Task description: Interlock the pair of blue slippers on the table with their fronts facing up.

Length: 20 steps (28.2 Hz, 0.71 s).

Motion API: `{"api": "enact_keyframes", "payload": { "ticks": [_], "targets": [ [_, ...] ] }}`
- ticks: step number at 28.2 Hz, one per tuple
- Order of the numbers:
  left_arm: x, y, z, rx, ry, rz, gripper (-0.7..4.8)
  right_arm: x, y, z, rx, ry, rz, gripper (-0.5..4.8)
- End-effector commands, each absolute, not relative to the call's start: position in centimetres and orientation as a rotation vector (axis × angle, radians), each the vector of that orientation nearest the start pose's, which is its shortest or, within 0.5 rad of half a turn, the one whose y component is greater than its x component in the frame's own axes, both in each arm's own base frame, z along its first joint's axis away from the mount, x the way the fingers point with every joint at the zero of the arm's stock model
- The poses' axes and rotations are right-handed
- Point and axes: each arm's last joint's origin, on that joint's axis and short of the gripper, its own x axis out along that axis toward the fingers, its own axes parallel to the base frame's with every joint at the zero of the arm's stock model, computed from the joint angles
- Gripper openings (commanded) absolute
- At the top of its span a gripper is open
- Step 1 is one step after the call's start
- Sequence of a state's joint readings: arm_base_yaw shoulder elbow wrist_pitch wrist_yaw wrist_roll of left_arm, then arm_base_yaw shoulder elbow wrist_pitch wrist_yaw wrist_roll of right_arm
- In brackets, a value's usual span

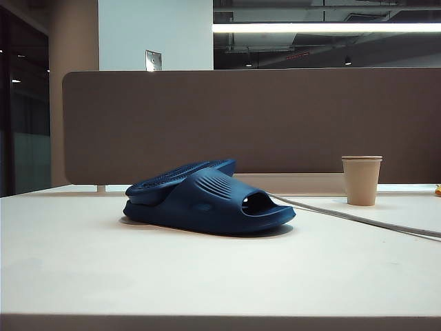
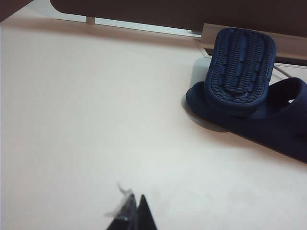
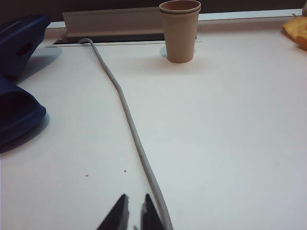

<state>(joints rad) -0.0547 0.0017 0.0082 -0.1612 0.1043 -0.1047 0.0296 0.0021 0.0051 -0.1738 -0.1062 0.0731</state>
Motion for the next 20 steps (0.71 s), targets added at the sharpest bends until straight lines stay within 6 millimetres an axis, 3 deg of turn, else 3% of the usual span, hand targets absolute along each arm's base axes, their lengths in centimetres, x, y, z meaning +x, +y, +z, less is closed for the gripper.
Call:
{"api": "enact_keyframes", "payload": {
  "ticks": [1,10,13,18,19,20],
  "targets": [
    [9.5,-0.9,15.0,-0.109,0.174,-0.156,-0.06,9.6,0.6,15.0,0.077,0.162,0.131,0.45],
    [9.5,-0.9,15.0,-0.123,0.174,-0.165,-0.06,9.6,0.7,15.0,0.148,0.165,0.144,0.45],
    [9.5,-1.0,15.1,-0.254,0.185,-0.193,-0.06,9.6,0.9,15.1,0.367,0.187,0.217,0.45],
    [9.5,-1.2,15.4,-0.442,0.189,-0.256,-0.06,9.4,1.3,16.8,0.426,0.116,0.366,0.46],
    [9.5,-1.3,15.8,-0.472,0.166,-0.29,-0.06,9.2,1.3,17.5,0.425,0.11,0.363,1.48],
    [9.5,-1.3,16.0,-0.479,0.15,-0.31,-0.06,9.1,1.2,17.8,0.425,0.105,0.351,1.98]
  ]
}}
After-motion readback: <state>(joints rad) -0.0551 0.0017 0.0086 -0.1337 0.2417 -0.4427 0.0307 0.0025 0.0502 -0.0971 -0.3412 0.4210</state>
